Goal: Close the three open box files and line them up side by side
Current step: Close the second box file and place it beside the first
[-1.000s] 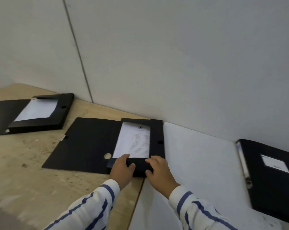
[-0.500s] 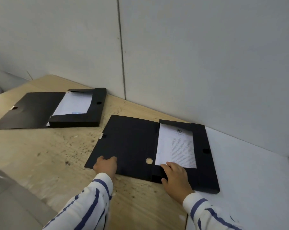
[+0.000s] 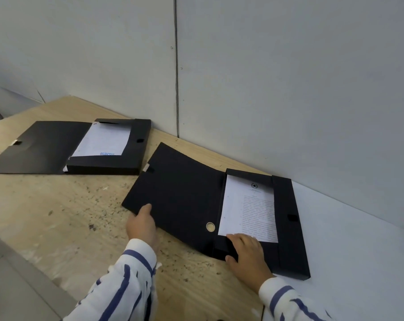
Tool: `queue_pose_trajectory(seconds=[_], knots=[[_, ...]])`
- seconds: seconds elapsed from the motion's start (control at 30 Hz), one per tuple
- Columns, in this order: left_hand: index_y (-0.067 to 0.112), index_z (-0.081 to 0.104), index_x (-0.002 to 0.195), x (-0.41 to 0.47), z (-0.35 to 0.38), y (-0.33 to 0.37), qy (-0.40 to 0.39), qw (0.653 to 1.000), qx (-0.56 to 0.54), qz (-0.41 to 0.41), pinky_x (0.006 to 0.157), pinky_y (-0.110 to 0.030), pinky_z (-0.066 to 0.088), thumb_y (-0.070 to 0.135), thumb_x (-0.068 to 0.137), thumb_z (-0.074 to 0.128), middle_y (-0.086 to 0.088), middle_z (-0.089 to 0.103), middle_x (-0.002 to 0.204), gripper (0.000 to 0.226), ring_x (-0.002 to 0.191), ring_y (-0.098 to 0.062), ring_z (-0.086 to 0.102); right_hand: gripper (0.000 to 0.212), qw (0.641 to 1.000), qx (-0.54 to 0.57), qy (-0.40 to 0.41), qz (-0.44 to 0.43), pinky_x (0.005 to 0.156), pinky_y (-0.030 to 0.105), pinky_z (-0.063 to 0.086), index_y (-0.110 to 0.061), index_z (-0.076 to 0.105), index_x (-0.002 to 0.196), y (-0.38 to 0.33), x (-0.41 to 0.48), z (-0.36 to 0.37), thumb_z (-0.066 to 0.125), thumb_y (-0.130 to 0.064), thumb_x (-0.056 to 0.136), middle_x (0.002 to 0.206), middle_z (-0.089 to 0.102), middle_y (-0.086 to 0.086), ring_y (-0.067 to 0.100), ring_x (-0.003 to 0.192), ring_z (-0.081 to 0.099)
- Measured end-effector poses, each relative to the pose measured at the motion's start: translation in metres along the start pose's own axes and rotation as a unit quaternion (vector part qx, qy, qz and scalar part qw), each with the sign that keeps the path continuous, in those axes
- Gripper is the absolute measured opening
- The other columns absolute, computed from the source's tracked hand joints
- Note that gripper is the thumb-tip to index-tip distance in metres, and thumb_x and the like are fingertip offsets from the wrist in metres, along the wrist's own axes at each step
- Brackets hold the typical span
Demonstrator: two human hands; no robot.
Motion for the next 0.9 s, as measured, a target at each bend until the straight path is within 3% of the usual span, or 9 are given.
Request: queue_pose_trajectory(seconds=[0.1, 0.2, 0.3, 0.37, 0.47, 0.57, 0.63, 0.77, 0.9], knots=[[0.024, 0.058, 0.110, -0.042, 0.030, 0.020, -0.093, 0.988, 0.059, 0.111, 0.098, -0.040, 0.046, 0.020, 0.092, 0.056, -0.001, 0.064, 0.110, 0.019, 0.106, -0.025, 0.060, 0.053, 1.000, 0.021, 0.007, 0.003, 0.116, 0.033, 0.013, -0.027, 0.037, 0.138, 0.002, 0.000, -0.001, 0.053, -0.031, 0.088, 0.141, 0.041, -0.004, 0.018, 0.133, 0.029], [0.038, 0.058, 0.096, -0.078, 0.062, 0.027, -0.188, 0.941, 0.152, 0.235, 0.086, -0.033, 0.049, 0.017, 0.091, 0.058, 0.010, 0.066, 0.099, 0.021, 0.097, -0.017, 0.063, 0.054, 0.998, 0.069, 0.009, 0.011, 0.115, 0.032, 0.018, -0.024, 0.039, 0.139, 0.005, 0.000, -0.002, 0.055, -0.028, 0.088, 0.141, 0.041, -0.002, 0.018, 0.133, 0.029], [0.043, 0.053, 0.108, -0.112, 0.093, 0.008, -0.295, 0.845, 0.303, 0.327, 0.081, -0.028, 0.056, 0.021, 0.089, 0.059, 0.011, 0.065, 0.112, 0.030, 0.103, -0.008, 0.062, 0.050, 0.986, 0.162, 0.029, 0.012, 0.113, 0.030, 0.029, -0.020, 0.043, 0.136, 0.011, -0.002, -0.010, 0.058, -0.021, 0.088, 0.138, 0.043, 0.000, 0.018, 0.131, 0.036], [0.043, 0.045, 0.125, -0.128, 0.110, -0.014, -0.355, 0.767, 0.393, 0.362, 0.095, -0.031, 0.053, 0.029, 0.087, 0.059, 0.013, 0.057, 0.129, 0.043, 0.116, -0.007, 0.056, 0.042, 0.965, 0.254, 0.051, 0.051, 0.110, 0.032, 0.035, -0.023, 0.048, 0.131, 0.022, -0.006, -0.025, 0.057, -0.022, 0.090, 0.133, 0.046, -0.002, 0.017, 0.126, 0.043], [0.038, 0.028, 0.144, -0.136, 0.122, -0.046, -0.394, 0.670, 0.492, 0.393, 0.111, -0.030, 0.039, 0.037, 0.088, 0.055, 0.014, 0.031, 0.154, 0.062, 0.136, -0.010, 0.039, 0.017, 0.869, 0.467, 0.080, 0.144, 0.091, 0.028, 0.050, -0.024, 0.062, 0.108, 0.043, -0.012, -0.054, 0.052, -0.023, 0.094, 0.114, 0.064, 0.002, 0.011, 0.101, 0.063], [0.040, 0.020, 0.147, -0.131, 0.126, -0.069, -0.415, 0.623, 0.546, 0.378, 0.115, -0.030, 0.031, 0.042, 0.089, 0.053, 0.018, 0.020, 0.158, 0.067, 0.143, -0.011, 0.030, 0.032, 0.690, 0.704, 0.070, 0.152, 0.084, 0.033, 0.051, -0.015, 0.069, 0.107, 0.051, -0.015, -0.080, 0.049, -0.036, 0.094, 0.102, 0.072, 0.013, 0.020, 0.095, 0.067], [0.040, 0.020, 0.147, -0.125, 0.127, -0.082, -0.428, 0.589, 0.582, 0.362, 0.116, -0.032, 0.029, 0.049, 0.088, 0.052, 0.018, 0.017, 0.159, 0.068, 0.145, -0.012, 0.026, 0.044, 0.641, 0.750, 0.083, 0.138, 0.087, 0.040, 0.049, -0.017, 0.068, 0.112, 0.057, -0.019, -0.102, 0.045, -0.049, 0.092, 0.107, 0.072, 0.013, 0.026, 0.100, 0.067], [0.035, 0.020, 0.149, -0.106, 0.131, -0.098, -0.433, 0.560, 0.625, 0.330, 0.118, -0.036, 0.023, 0.056, 0.089, 0.045, 0.013, 0.012, 0.161, 0.068, 0.149, -0.016, 0.016, 0.038, 0.776, 0.609, 0.126, 0.103, 0.088, 0.040, 0.054, -0.031, 0.047, 0.132, 0.070, -0.024, -0.145, 0.049, -0.035, 0.095, 0.122, 0.063, 0.001, 0.022, 0.110, 0.061], [0.024, 0.018, 0.152, -0.078, 0.140, -0.100, -0.392, 0.598, 0.639, 0.284, 0.119, -0.036, 0.020, 0.051, 0.094, 0.042, 0.002, 0.010, 0.163, 0.069, 0.148, -0.021, 0.017, 0.057, 0.884, 0.429, 0.116, 0.145, 0.092, 0.045, 0.054, -0.033, 0.033, 0.140, 0.096, -0.025, -0.146, 0.051, -0.010, 0.092, 0.128, 0.059, 0.006, 0.027, 0.110, 0.060]])
Point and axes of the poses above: each hand's wrist, its own x-axis towards the middle knuckle, its own z-axis out of the palm, y = z × x, the point moved 8 cm from there along x, towards the middle knuckle
